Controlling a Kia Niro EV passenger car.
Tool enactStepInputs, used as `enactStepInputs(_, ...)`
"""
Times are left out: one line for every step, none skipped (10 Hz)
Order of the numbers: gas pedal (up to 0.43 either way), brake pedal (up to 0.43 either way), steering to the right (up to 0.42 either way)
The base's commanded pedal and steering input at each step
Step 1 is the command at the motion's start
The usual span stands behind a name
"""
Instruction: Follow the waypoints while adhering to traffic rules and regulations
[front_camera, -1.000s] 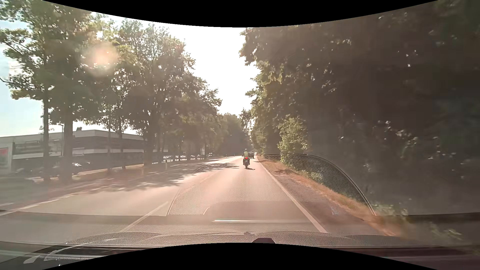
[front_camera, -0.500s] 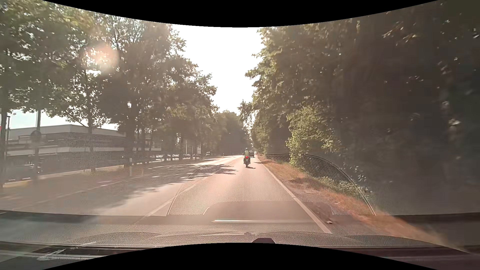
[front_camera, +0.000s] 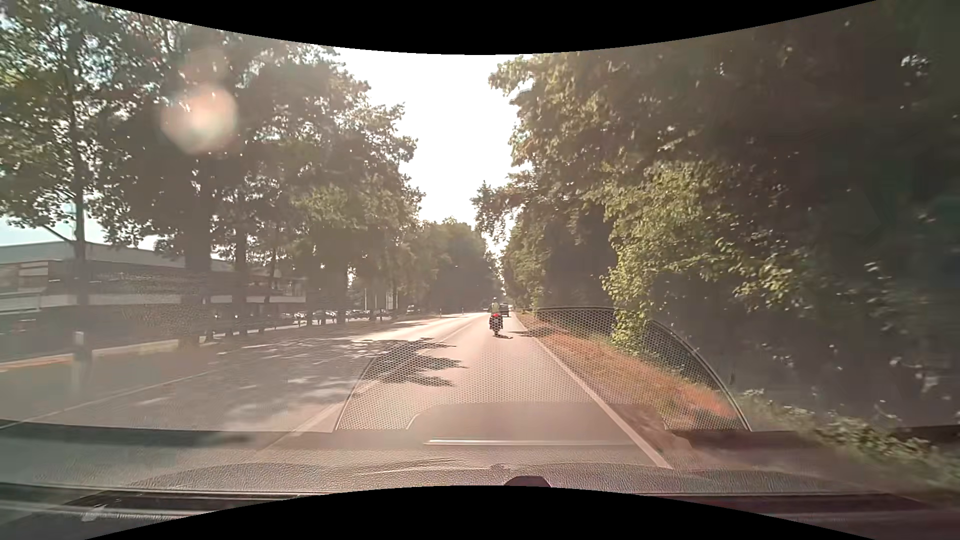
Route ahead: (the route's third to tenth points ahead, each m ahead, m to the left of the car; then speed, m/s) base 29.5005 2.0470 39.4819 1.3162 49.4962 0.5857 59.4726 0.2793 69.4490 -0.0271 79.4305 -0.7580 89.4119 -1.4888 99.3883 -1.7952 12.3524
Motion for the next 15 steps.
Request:
enactStepInputs(0.189, 0.0, 0.001)
enactStepInputs(0.189, 0.0, 0.001)
enactStepInputs(0.189, 0.0, 0.001)
enactStepInputs(0.189, 0.0, 0.001)
enactStepInputs(0.189, 0.0, 0.0)
enactStepInputs(0.189, 0.0, 0.001)
enactStepInputs(0.189, 0.0, 0.001)
enactStepInputs(0.189, 0.0, 0.001)
enactStepInputs(0.189, 0.0, 0.0)
enactStepInputs(0.189, 0.0, 0.001)
enactStepInputs(0.177, 0.0, 0.0)
enactStepInputs(0.157, 0.0, 0.001)
enactStepInputs(0.138, 0.0, 0.001)
enactStepInputs(0.138, 0.0, 0.001)
enactStepInputs(0.138, 0.0, 0.001)
